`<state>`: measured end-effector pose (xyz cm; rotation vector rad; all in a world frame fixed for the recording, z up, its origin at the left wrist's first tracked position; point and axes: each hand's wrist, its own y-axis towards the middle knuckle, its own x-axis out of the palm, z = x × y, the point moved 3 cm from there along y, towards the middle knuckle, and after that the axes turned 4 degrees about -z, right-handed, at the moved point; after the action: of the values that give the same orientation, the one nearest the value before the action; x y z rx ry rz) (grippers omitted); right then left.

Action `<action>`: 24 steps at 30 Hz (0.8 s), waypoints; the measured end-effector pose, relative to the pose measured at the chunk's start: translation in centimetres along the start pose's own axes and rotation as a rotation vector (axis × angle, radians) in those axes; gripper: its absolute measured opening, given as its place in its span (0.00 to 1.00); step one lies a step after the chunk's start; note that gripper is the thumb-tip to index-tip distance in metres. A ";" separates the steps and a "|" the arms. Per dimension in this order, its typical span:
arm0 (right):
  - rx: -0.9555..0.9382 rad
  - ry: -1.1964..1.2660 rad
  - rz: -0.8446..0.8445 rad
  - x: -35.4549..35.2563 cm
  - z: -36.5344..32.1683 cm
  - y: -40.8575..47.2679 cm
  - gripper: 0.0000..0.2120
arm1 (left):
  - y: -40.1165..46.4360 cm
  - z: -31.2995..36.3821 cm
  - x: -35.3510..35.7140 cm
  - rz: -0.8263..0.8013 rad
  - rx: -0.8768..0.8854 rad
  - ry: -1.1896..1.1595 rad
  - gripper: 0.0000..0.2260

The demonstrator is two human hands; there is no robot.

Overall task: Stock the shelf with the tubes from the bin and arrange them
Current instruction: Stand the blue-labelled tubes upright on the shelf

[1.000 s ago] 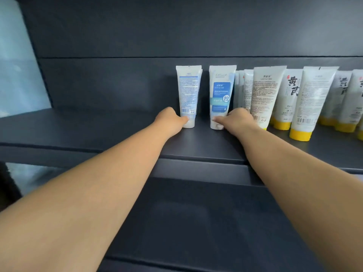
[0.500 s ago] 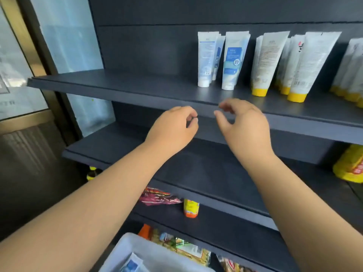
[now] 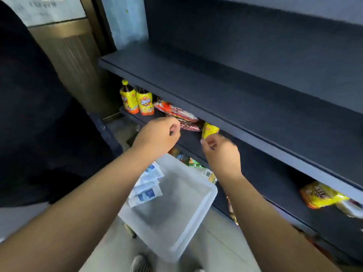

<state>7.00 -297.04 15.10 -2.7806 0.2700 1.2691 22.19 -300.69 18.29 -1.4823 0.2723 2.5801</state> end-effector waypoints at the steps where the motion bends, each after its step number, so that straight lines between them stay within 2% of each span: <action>1: 0.016 0.001 -0.051 1.0 0.9 -0.3 0.12 | -1.0 -0.8 1.0 -0.024 -0.058 -0.005 0.08; 6: 0.146 -0.004 -0.297 6.5 4.5 -2.1 0.11 | -5.2 -5.9 5.7 -0.189 -0.322 0.059 0.11; 12: 0.262 -0.083 -0.525 12.2 6.3 -2.9 0.16 | -7.0 -10.9 8.7 -0.295 -0.455 0.125 0.13; 17: 0.423 0.000 -0.554 16.5 6.1 -3.0 0.15 | -5.9 -15.6 10.6 -0.374 -0.457 0.044 0.12; 24: 0.711 0.095 -0.508 23.8 5.7 -3.2 0.14 | -2.9 -23.6 13.4 -0.537 -0.411 -0.005 0.11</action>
<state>18.73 -296.22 -6.63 -2.1034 0.0021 0.7271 35.89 -302.74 -5.23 -1.4090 -0.6104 2.2683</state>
